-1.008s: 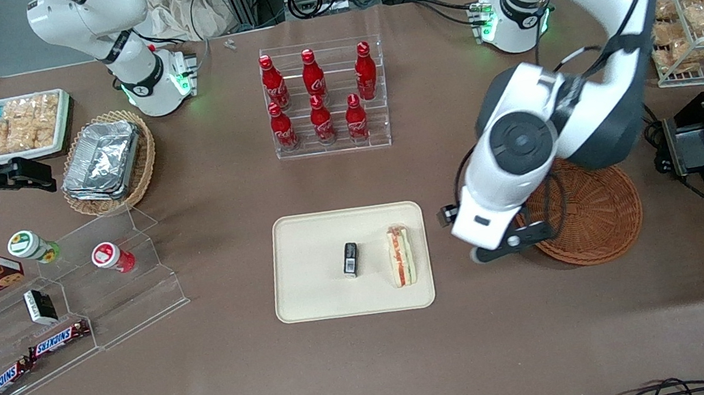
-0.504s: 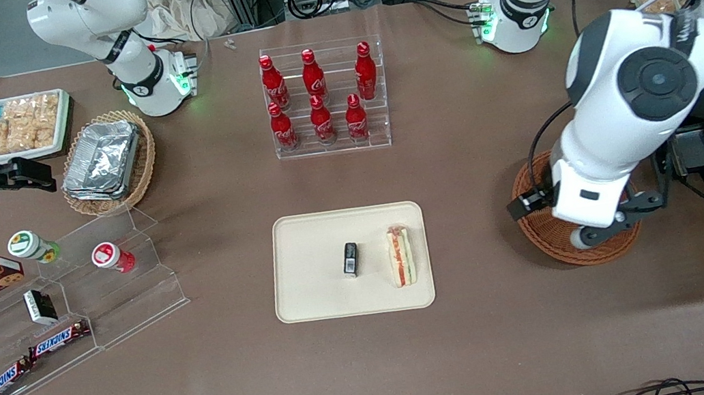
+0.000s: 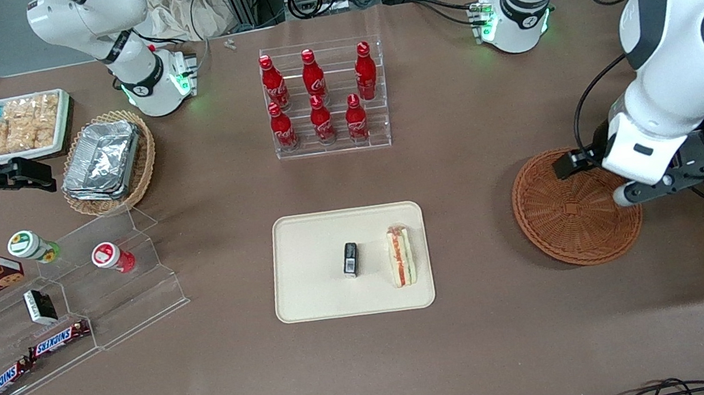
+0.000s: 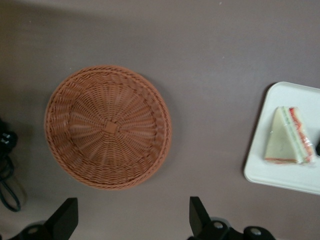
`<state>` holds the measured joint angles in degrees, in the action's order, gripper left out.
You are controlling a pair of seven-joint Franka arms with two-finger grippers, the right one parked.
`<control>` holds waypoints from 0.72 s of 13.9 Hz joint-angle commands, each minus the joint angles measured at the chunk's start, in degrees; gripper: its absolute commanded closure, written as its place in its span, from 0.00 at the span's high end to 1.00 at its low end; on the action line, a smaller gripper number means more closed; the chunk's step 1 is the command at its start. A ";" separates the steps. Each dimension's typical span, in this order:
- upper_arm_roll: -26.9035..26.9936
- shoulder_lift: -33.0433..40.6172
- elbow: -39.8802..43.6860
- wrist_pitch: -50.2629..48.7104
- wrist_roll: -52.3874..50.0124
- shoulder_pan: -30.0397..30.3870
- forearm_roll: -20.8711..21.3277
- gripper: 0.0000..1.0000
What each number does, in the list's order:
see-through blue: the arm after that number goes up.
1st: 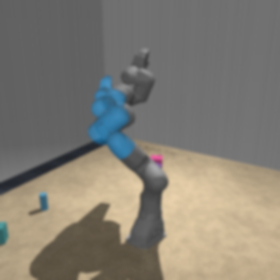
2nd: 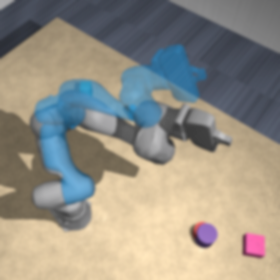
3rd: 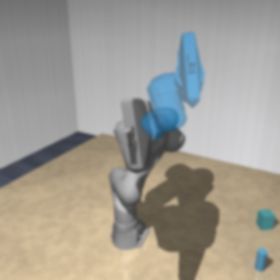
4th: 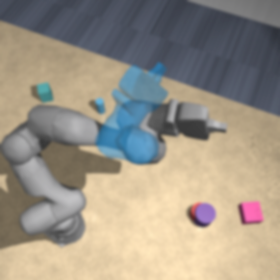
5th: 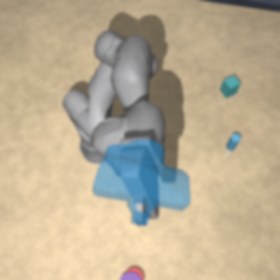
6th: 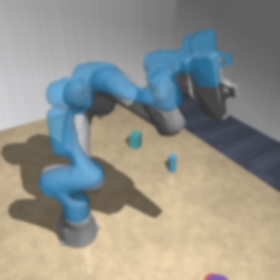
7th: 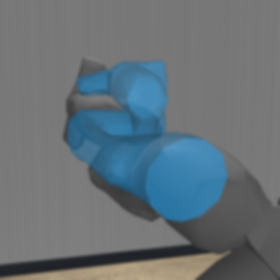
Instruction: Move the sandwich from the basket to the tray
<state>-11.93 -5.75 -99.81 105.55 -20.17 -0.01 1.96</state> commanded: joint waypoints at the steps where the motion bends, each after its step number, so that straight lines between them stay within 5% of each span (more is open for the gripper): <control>1: 1.91 7.51 -11.28 4.67 8.61 -0.34 -1.43 1.00; 5: 5.60 6.29 -7.01 0.99 17.09 -0.08 -2.22 1.00; 10: 5.96 -6.18 15.14 -15.17 16.83 -0.08 -1.87 1.00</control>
